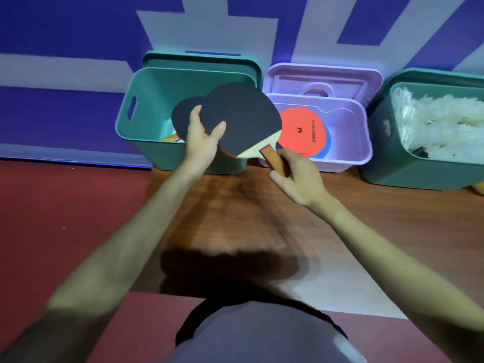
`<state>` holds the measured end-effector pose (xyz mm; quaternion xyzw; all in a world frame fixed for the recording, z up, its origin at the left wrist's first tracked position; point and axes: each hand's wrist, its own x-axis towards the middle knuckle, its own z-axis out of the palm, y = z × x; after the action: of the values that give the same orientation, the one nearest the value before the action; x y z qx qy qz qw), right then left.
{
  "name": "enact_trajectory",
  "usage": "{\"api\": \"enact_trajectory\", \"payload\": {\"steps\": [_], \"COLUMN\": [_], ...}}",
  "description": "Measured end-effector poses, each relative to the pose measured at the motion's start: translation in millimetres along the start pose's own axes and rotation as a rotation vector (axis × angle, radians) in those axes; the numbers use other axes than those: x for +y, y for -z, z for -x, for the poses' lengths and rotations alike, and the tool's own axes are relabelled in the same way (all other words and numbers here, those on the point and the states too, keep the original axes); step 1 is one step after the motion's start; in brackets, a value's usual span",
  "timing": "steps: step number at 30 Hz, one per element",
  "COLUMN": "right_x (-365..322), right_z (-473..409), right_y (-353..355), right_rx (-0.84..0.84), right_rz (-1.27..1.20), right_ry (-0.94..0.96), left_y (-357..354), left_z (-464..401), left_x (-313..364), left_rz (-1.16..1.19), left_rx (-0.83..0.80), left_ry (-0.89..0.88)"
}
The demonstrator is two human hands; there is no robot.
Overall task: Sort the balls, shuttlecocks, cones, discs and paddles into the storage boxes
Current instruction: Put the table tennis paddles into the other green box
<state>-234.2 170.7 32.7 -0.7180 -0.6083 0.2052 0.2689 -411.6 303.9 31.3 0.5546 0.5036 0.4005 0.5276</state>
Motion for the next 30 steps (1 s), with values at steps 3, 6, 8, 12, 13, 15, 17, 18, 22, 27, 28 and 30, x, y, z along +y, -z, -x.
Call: {"api": "enact_trajectory", "payload": {"steps": [3, 6, 8, 12, 13, 15, 17, 18, 22, 27, 28, 30], "right_x": [-26, -41, -49, -55, -54, -51, -50, -51, -49, -47, -48, -50], "right_z": [-36, -74, -97, -133, -139, -148, -155, -157, -167, -177, -178, -182], "right_y": [-15, -26, -32, -51, -57, -67, -75, -79, -94, -104, -105, -105], "right_rx": [-0.018, -0.083, -0.145, -0.233, -0.251, -0.283, -0.305, -0.316, -0.374, -0.420, -0.426, -0.429], "right_rz": [0.017, 0.056, 0.086, 0.172, 0.186, 0.187, 0.182, 0.181, 0.204, 0.251, 0.265, 0.270], "right_ry": [0.039, 0.110, 0.133, 0.067, 0.044, 0.013, -0.010, -0.017, -0.041, -0.081, -0.078, -0.086], "left_y": [35, 62, 75, 91, 94, 100, 105, 107, 112, 120, 121, 123], "left_z": [-36, -68, -85, -111, -117, -126, -132, -135, -143, -151, -152, -153], "left_x": [4, 3, 0, -5, -8, -15, -23, -26, -37, -48, -48, -44], "left_rz": [0.039, 0.030, 0.019, -0.040, -0.066, -0.112, -0.154, -0.181, -0.301, -0.595, -0.699, -0.902], "left_rx": [0.005, 0.049, 0.054, 0.053, 0.057, 0.049, 0.034, 0.027, -0.008, -0.065, -0.078, -0.087], "left_ry": [0.053, 0.095, 0.132, 0.248, 0.278, 0.321, 0.344, 0.350, 0.403, 0.428, 0.413, 0.355]}}
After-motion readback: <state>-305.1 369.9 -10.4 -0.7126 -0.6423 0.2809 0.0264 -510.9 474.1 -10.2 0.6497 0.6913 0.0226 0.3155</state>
